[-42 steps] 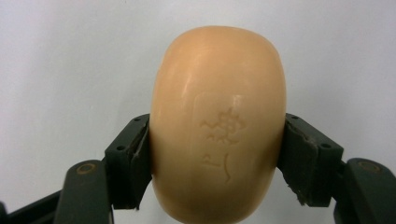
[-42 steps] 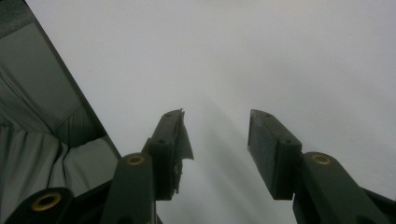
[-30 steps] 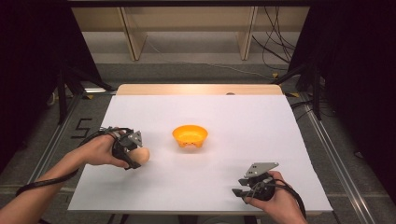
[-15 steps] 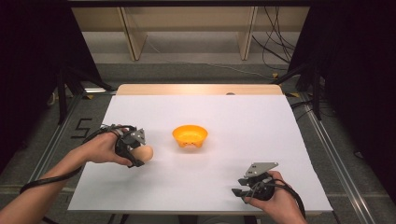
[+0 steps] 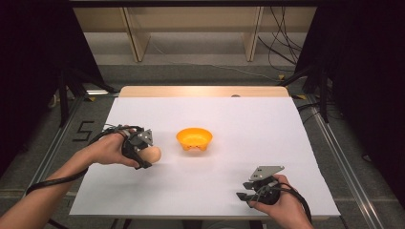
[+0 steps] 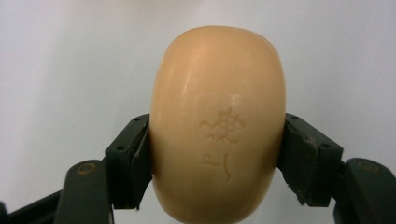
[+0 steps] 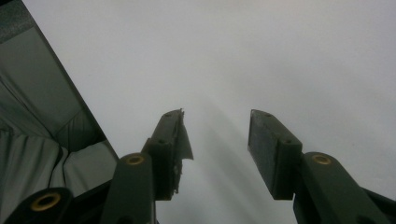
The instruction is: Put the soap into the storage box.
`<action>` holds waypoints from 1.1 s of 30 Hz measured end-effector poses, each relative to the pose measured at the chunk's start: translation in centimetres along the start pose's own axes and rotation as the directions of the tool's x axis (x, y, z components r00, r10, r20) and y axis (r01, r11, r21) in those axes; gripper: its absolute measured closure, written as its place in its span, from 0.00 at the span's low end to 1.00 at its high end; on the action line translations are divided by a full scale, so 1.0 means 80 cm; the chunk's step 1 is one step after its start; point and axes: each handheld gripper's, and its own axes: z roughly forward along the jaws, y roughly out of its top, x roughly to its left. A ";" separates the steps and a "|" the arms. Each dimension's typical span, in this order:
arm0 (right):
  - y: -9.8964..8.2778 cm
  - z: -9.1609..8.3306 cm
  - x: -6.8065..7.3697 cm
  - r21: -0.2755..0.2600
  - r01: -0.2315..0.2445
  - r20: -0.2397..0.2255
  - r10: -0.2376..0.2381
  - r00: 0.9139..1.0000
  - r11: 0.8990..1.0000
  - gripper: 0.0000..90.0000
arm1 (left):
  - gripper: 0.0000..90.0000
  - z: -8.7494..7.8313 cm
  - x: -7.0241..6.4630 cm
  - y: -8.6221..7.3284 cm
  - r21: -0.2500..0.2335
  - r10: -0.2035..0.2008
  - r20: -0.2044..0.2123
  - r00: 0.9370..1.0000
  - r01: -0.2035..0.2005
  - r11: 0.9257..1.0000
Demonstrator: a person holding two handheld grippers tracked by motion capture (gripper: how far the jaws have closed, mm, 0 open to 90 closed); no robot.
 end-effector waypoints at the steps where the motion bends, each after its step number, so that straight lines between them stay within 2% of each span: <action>1: 0.000 0.000 0.000 -0.002 0.000 -0.004 0.000 1.000 1.000 0.62 | 0.36 0.000 0.000 0.001 -0.004 0.000 -0.001 1.000 0.000 1.000; 4: 0.000 0.000 0.000 -0.006 0.006 -0.008 -0.006 1.000 1.000 0.62 | 0.36 -0.001 0.001 0.003 -0.007 0.004 -0.003 1.000 -0.004 1.000; 6: 0.001 -0.002 0.001 0.004 -0.014 -0.014 0.015 1.000 1.000 0.62 | 0.36 -0.002 0.001 0.004 -0.010 0.010 -0.007 1.000 -0.010 1.000; 8: 0.001 -0.003 -0.002 0.003 0.017 -0.035 -0.017 0.999 1.000 0.62 | 0.36 -0.003 0.001 0.005 -0.013 0.001 -0.004 1.000 -0.001 1.000; 10: 0.001 -0.003 -0.002 0.001 0.017 -0.034 -0.017 0.999 1.000 0.62 | 0.36 -0.004 0.003 0.007 -0.017 0.017 -0.010 1.000 -0.017 1.000; 11: 0.001 -0.005 0.000 0.015 -0.007 -0.028 0.008 1.000 1.000 0.62 | 0.36 -0.005 0.002 0.007 -0.017 0.008 -0.010 1.000 -0.008 1.000; 12: 0.000 -0.003 -0.002 0.006 0.012 -0.012 -0.012 1.000 1.000 0.62 | 0.36 -0.005 0.003 0.008 -0.024 0.016 -0.014 1.000 -0.016 1.000; 16: 0.000 -0.003 -0.001 0.002 0.006 -0.018 -0.006 1.000 1.000 0.62 | 0.36 -0.007 0.003 0.011 -0.026 0.005 -0.014 1.000 -0.006 1.000; 17: 0.000 -0.003 -0.001 0.000 0.021 -0.032 -0.021 0.999 1.000 0.62 | 0.36 -0.008 0.004 0.012 -0.028 0.012 -0.014 1.000 -0.013 1.000; 19: 0.000 -0.002 -0.002 -0.020 0.031 -0.022 -0.032 0.999 0.999 0.62 | 0.36 -0.009 0.005 0.014 -0.037 0.008 -0.019 1.000 -0.008 0.999; 20: 0.000 -0.003 -0.002 -0.003 0.023 -0.028 -0.023 0.999 1.000 0.62 | 0.36 -0.010 0.004 0.015 -0.038 0.004 -0.016 1.000 -0.005 0.999; 21: 0.000 -0.003 -0.002 -0.001 0.020 -0.034 -0.020 0.999 1.000 0.62 | 0.36 -0.011 0.006 0.017 -0.039 0.017 -0.021 1.000 -0.018 0.999; 22: 0.000 -0.003 -0.002 -0.009 0.024 -0.024 -0.024 0.999 1.000 0.62 | 0.36 -0.010 0.004 0.017 -0.056 -0.012 -0.020 1.000 0.010 0.998; 23: 0.000 -0.003 -0.003 -0.011 0.026 -0.025 -0.026 0.999 1.000 0.62 | 0.36 -0.012 0.005 0.018 -0.054 0.002 -0.023 1.000 -0.004 0.999; 26: 0.000 -0.003 -0.002 -0.004 0.019 -0.029 -0.019 0.999 1.000 0.62 | 0.36 -0.013 0.007 0.021 -0.050 0.011 -0.023 1.000 -0.012 0.999; 27: 0.000 -0.003 -0.002 -0.002 0.017 -0.031 -0.017 0.999 1.000 0.62 | 0.36 -0.013 0.006 0.021 -0.054 0.000 -0.021 1.000 -0.001 0.999; 31: 0.000 -0.002 -0.003 -0.001 0.017 -0.029 -0.017 0.999 1.000 0.62 | 0.36 -0.013 0.007 0.023 -0.039 0.006 -0.025 1.000 -0.007 0.999; 32: 0.000 -0.002 -0.002 -0.002 0.016 -0.029 -0.016 0.999 1.000 0.62 | 0.36 -0.013 0.007 0.023 -0.053 -0.002 -0.029 1.000 0.001 0.999; 33: 0.000 -0.002 -0.003 -0.004 0.016 -0.027 -0.016 0.999 1.000 0.62 | 0.36 -0.014 0.009 0.024 -0.043 0.016 -0.027 1.000 -0.017 0.999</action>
